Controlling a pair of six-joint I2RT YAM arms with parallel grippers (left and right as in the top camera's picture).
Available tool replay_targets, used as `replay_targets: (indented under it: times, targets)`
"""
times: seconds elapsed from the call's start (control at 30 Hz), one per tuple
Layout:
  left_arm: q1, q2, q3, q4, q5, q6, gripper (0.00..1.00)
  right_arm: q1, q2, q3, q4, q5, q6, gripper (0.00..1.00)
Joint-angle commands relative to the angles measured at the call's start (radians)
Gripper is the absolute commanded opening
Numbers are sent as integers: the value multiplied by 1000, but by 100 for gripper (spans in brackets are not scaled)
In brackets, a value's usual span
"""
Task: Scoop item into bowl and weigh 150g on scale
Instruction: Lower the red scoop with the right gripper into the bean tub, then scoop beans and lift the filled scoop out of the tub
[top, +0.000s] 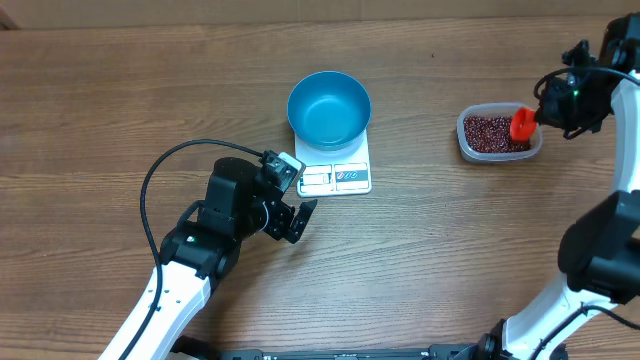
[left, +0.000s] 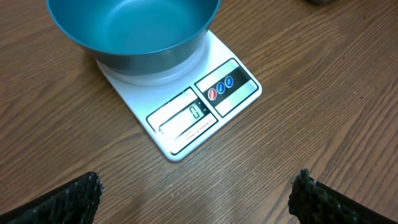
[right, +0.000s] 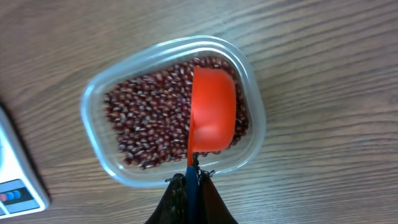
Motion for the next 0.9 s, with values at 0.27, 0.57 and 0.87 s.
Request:
replay_targets:
  times: [0.27,0.57,0.87]
  targets:
    - [5,3,21,-5,12,-10,100,32,93,-9,2,58,27,4]
    - [5,3,21,-4,12,-10,100,94,102,-11,-26,-19,-24,4]
    - [5,3,21,-5,12,-10,99,58,102,-13,-35,-172,-24,4]
